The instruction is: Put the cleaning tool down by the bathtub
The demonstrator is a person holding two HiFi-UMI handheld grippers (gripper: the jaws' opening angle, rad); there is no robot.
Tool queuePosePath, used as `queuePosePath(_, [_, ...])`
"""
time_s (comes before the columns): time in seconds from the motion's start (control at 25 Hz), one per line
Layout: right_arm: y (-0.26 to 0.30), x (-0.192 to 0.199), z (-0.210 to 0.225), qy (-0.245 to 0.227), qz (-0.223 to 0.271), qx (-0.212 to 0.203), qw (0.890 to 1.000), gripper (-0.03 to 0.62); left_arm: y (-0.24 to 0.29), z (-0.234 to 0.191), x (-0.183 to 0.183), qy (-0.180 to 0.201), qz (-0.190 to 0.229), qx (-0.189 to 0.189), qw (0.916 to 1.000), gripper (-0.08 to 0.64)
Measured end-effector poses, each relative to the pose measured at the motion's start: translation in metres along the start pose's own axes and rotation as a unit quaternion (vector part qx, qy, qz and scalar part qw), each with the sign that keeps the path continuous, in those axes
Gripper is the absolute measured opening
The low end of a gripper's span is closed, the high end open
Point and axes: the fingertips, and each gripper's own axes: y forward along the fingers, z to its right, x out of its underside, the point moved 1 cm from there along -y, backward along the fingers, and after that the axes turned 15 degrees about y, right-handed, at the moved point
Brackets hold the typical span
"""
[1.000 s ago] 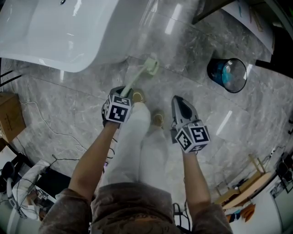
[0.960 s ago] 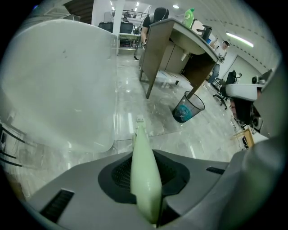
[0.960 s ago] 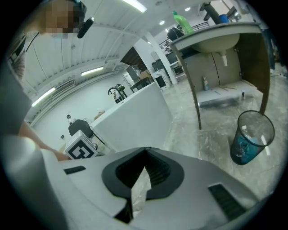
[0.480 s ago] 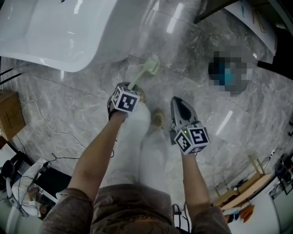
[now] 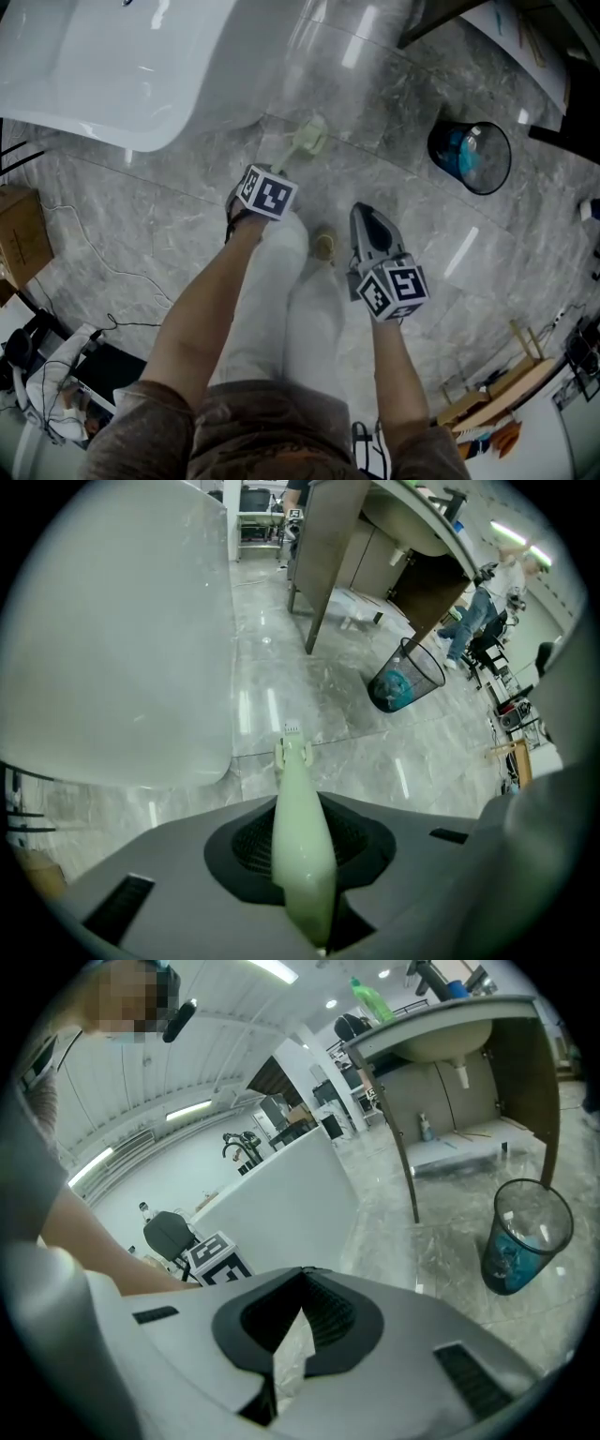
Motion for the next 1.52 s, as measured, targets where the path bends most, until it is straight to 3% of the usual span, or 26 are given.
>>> queuePosePath(0.76, [0.004,0.005,0.011,0.01,-0.007,0.003,1.0,-0.002,0.037,-0.003,-0.019,0.016,-0.07,0.011,0.9973,0.077])
queuePosePath(1.52, [0.004,0.0,0.013,0.017,-0.004,0.003,1.0,-0.002,0.038,-0.001,-0.026,0.023,-0.073,0.021,0.9969,0.088])
